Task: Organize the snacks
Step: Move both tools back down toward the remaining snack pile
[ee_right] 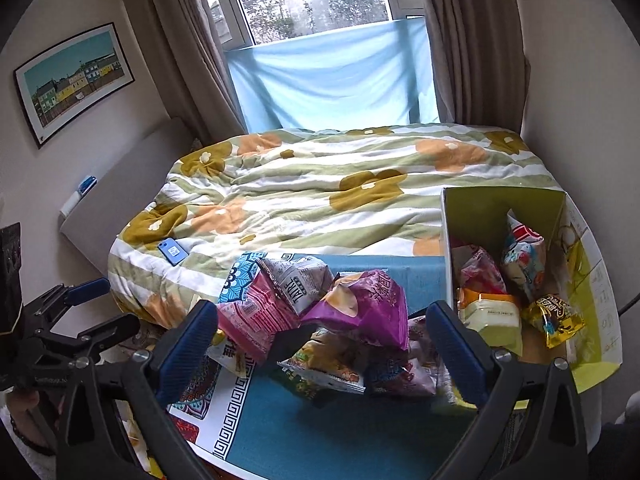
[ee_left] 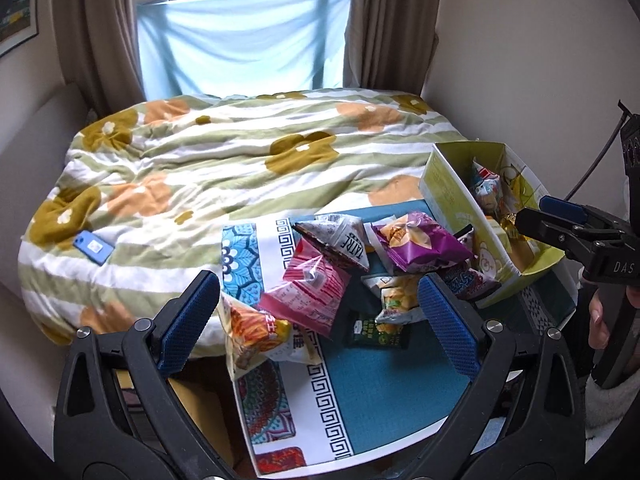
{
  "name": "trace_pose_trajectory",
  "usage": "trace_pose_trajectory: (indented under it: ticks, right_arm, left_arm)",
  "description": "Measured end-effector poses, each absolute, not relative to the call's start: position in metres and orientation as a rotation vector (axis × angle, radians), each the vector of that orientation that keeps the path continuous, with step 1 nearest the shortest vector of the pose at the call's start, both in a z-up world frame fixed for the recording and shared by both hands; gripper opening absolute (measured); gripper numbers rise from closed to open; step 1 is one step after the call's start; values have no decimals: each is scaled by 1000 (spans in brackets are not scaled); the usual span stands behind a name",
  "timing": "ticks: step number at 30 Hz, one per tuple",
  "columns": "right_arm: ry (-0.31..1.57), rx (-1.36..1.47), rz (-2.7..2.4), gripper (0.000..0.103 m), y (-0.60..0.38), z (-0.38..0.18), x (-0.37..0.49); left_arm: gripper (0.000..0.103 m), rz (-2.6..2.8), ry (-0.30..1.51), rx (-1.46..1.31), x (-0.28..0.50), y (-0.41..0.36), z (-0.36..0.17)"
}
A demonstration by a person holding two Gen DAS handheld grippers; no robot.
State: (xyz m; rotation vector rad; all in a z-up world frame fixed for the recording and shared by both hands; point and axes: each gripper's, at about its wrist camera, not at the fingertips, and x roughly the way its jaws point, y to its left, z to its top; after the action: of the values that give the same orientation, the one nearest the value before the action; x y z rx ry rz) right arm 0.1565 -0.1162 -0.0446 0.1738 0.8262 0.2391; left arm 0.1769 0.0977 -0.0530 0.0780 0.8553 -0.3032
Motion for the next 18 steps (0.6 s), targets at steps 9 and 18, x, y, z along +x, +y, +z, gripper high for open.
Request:
trace_pose_trajectory:
  ticks: [9,18]
  right_arm:
    - [903,205,131,103,-97,-69,197]
    - [1049,196,96,103,-100,-134,260]
  left_arm:
    - [99,-411,948,98,264,85,-78]
    - [99,-458,1154,106,355,43,-156]
